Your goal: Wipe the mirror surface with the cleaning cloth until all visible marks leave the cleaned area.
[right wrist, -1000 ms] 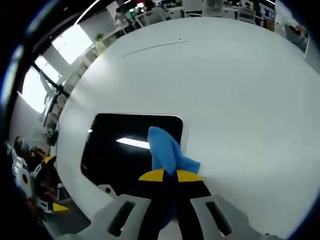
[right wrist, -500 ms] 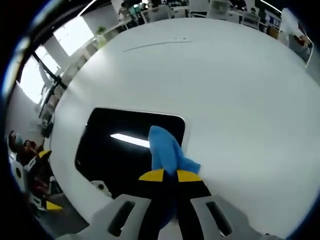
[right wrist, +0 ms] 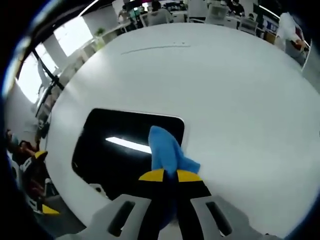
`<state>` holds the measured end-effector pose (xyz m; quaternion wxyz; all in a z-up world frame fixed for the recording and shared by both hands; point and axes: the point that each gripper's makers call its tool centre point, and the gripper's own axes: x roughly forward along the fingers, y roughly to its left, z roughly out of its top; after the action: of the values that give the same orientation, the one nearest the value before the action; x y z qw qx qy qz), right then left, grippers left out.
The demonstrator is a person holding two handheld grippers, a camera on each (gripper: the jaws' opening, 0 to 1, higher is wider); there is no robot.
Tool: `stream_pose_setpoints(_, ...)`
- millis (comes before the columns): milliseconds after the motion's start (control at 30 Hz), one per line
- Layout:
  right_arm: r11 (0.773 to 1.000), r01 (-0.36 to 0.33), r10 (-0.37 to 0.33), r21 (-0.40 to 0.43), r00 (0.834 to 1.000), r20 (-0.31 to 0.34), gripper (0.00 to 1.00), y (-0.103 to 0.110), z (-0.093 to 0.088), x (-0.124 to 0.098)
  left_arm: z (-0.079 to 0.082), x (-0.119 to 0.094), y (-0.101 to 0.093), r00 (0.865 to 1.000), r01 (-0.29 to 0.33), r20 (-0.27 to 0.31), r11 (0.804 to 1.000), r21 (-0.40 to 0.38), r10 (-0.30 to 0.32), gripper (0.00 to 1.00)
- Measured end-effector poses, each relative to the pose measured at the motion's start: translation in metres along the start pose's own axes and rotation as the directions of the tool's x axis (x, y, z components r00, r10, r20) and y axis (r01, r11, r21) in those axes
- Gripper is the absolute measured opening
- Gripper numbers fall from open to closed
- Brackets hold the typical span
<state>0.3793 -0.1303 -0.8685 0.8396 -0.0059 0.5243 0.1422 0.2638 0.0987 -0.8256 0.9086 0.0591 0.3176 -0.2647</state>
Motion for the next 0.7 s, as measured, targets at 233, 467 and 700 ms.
stream_pose_setpoints(233,1.000,0.008,-0.008,0.002,1.000,0.007,0.02,0.003,-0.003,-0.003,-0.002,-0.001,-0.002,1.000,0.000,-0.012,1.000,0.004,0.000,0.99)
stream_pose_setpoints(467,1.000,0.004,-0.004,-0.004,1.000,0.008,0.02,0.007,-0.008,-0.005,-0.002,0.001,-0.003,1.000,0.005,-0.014,1.000,0.029,-0.005,0.99)
stream_pose_setpoints(700,1.000,0.005,-0.005,-0.008,1.000,0.003,0.02,0.008,-0.011,-0.007,-0.002,0.001,-0.003,1.000,0.014,-0.014,1.000,0.005,-0.014,0.99)
